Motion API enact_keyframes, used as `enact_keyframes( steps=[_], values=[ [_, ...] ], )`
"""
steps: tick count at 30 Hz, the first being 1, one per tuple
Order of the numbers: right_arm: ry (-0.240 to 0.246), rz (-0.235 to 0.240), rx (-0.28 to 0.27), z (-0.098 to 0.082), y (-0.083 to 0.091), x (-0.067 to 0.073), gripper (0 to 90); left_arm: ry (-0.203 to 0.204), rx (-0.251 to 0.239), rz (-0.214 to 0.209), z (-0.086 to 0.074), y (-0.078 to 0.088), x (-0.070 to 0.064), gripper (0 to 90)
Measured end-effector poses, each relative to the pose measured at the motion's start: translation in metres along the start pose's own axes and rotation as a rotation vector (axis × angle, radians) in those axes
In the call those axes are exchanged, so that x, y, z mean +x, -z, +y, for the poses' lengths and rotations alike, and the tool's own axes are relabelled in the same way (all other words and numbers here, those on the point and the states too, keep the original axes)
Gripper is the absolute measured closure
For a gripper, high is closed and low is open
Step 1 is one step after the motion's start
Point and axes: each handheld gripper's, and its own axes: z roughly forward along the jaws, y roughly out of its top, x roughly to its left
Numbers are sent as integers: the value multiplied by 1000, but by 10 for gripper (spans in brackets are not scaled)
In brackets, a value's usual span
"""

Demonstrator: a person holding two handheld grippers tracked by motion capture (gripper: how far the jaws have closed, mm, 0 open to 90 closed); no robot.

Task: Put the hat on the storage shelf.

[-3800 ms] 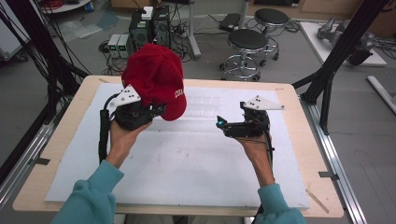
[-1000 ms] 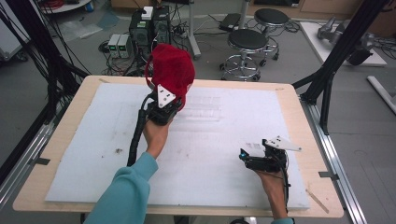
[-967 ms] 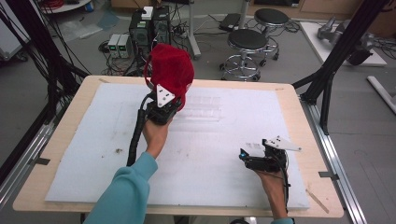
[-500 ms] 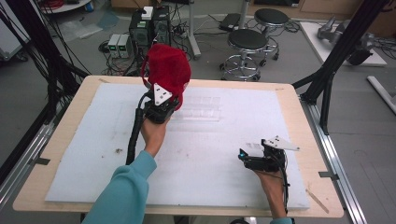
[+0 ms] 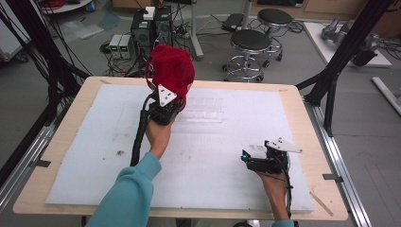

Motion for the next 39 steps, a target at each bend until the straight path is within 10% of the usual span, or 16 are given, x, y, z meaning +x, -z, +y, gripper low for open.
enact_keyframes(
  steps=[39],
  values=[
    [47,-29,-194,-16,27,2,5,22,31,33,-26,-10,-17,852]
  ],
)
